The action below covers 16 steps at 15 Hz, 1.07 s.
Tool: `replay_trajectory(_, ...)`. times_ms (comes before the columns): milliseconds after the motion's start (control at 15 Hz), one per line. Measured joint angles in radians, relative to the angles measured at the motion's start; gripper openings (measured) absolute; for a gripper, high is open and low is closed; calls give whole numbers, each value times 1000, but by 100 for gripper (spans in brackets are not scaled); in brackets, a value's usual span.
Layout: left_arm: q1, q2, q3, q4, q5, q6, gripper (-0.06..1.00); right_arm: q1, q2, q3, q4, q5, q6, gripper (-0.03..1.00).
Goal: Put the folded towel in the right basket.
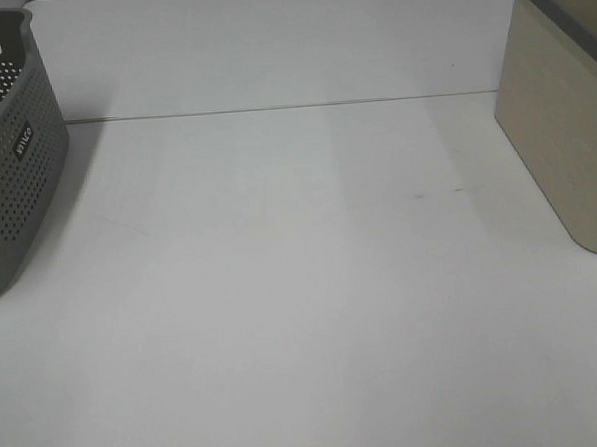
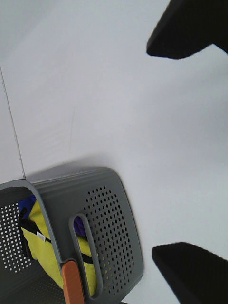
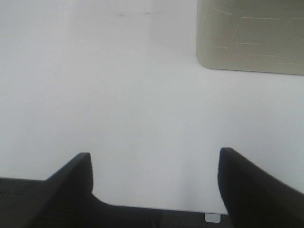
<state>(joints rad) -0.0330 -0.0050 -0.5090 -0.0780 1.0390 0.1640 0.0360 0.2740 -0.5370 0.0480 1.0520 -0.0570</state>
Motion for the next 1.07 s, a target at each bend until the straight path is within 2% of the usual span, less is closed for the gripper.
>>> replay_trajectory(267,0,0,0,0,0,0,99,0,-65,26,-18,0,0,69)
replay_trajectory(1067,0,0,0,0,0,0,99,0,-65,30,-18,4,1,69)
